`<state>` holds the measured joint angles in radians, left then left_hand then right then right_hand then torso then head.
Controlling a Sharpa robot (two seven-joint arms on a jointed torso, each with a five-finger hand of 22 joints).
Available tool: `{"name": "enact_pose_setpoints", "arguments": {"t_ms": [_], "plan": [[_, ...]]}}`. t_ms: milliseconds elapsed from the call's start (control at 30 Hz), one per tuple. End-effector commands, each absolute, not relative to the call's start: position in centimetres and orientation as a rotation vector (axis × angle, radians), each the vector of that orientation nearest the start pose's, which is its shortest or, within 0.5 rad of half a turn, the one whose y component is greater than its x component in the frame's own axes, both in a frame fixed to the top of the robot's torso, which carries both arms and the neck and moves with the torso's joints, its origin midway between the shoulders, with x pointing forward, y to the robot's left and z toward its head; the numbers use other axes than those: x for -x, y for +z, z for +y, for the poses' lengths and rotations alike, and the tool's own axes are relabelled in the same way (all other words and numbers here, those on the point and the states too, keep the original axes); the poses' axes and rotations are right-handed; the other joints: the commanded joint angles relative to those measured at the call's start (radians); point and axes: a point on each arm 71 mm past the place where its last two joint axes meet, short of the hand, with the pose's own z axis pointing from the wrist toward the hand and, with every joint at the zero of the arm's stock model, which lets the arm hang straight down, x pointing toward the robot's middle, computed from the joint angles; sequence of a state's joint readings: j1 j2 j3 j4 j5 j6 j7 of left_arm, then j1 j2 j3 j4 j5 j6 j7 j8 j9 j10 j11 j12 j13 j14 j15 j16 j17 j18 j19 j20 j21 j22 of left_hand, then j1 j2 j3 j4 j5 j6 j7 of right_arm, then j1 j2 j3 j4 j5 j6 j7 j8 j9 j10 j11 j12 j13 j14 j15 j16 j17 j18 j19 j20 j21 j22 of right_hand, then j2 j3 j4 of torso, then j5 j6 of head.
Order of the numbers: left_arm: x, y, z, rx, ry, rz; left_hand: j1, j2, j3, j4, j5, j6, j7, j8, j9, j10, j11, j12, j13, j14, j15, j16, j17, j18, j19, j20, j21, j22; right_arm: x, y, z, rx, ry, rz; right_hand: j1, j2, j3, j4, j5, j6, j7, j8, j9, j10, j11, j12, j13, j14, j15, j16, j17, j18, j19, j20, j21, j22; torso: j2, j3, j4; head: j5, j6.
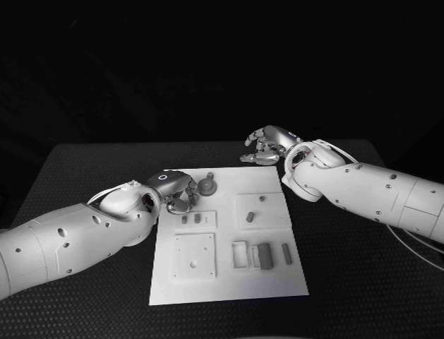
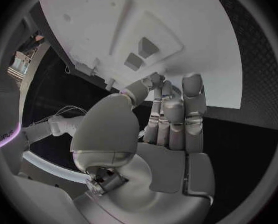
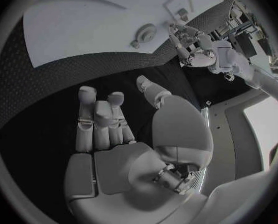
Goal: Assemble the parts on the task board
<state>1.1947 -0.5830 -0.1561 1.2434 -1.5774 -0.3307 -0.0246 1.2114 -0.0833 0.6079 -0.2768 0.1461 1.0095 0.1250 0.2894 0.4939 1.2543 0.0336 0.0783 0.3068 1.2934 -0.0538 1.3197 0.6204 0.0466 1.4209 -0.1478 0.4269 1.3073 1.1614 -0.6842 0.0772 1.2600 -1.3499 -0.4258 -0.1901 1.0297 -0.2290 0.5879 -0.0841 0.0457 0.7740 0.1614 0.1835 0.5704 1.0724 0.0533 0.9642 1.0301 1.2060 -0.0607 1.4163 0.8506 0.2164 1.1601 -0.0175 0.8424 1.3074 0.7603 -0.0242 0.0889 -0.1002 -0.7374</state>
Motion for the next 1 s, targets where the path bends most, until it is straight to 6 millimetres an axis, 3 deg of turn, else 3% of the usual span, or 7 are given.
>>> {"name": "enact_pose_setpoints", "arguments": {"t_ms": [33, 1000], "plan": [[-50.78, -24.13, 13.96, -0.425, -0.599, 1.69, -0.003, 0.004, 0.007, -0.001, 0.004, 0.009, 0.002, 0.005, 0.001, 0.024, 0.019, 0.003, 0.001, -0.001, -0.006, 0.005, -0.002, 0.098, -0.003, -0.008, 0.003, 0.022, -54.28, -17.78, -20.92, -0.168, 0.563, 1.565, 0.009, 0.001, 0.0, 0.004, 0.002, 0.001, 0.007, 0.0, 0.001, -0.005, 0.0, 0.003, -0.002, -0.005, 0.003, -0.004, -0.002, 0.045, -0.002, -0.008, -0.004, 0.014, 0.0, 0.0002, 0.0005, 0.001, -0.002], [-50.83, -24.8, 13.57, -0.446, -0.595, 1.718, -0.005, 0.004, 0.006, 0.0, 0.004, 0.016, -0.001, 0.009, 0.001, 0.033, 0.016, 0.004, 0.005, -0.002, -0.009, 0.004, -0.004, 0.096, -0.004, -0.009, 0.004, 0.022, -54.29, -17.79, -20.64, -0.165, 0.569, 1.566, 0.009, 0.001, -0.001, 0.005, 0.002, 0.001, 0.007, 0.0, 0.001, -0.006, 0.0, 0.004, -0.002, -0.005, 0.003, -0.004, -0.002, 0.045, -0.003, -0.007, -0.004, 0.014, 0.001, 0.0015, -0.0022, 0.002, -0.002]]}}
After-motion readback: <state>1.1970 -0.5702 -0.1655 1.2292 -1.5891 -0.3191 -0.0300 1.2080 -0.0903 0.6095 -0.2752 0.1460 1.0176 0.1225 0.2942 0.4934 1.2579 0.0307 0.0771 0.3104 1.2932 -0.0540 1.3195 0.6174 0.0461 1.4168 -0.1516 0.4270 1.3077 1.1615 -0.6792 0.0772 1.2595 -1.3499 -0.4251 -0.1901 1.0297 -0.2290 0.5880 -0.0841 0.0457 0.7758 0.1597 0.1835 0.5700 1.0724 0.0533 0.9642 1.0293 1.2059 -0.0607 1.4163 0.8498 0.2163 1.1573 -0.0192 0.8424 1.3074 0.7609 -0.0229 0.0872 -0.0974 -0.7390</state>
